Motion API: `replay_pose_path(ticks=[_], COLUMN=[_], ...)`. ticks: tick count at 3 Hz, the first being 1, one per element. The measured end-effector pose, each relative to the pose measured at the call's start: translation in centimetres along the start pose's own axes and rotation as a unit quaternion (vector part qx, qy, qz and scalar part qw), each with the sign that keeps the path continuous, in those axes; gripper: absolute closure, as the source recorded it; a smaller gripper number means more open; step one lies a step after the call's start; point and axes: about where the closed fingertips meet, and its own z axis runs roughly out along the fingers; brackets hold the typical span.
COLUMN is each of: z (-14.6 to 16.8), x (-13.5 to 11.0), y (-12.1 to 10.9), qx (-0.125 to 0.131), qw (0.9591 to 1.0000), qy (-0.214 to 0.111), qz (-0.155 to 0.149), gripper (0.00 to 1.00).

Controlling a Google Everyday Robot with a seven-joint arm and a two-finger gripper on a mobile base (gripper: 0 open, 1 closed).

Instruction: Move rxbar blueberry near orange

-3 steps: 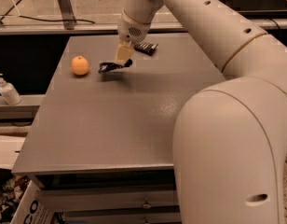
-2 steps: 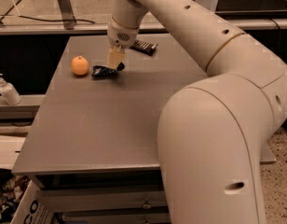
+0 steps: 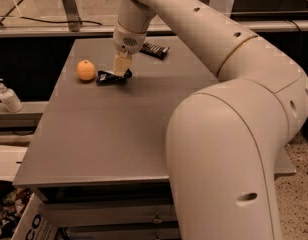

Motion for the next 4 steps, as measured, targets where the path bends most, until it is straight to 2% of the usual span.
replay_pose_path(ticks=[3,4], z=[0.92,1.01], x=[0.50,0.73], y=[0.31,0.32], qx=[-0.009,-0.010], qw=[0.9999,0.9999], qy=[0.010,0.011], qz=[0.006,0.008], gripper=[0.12,0.00])
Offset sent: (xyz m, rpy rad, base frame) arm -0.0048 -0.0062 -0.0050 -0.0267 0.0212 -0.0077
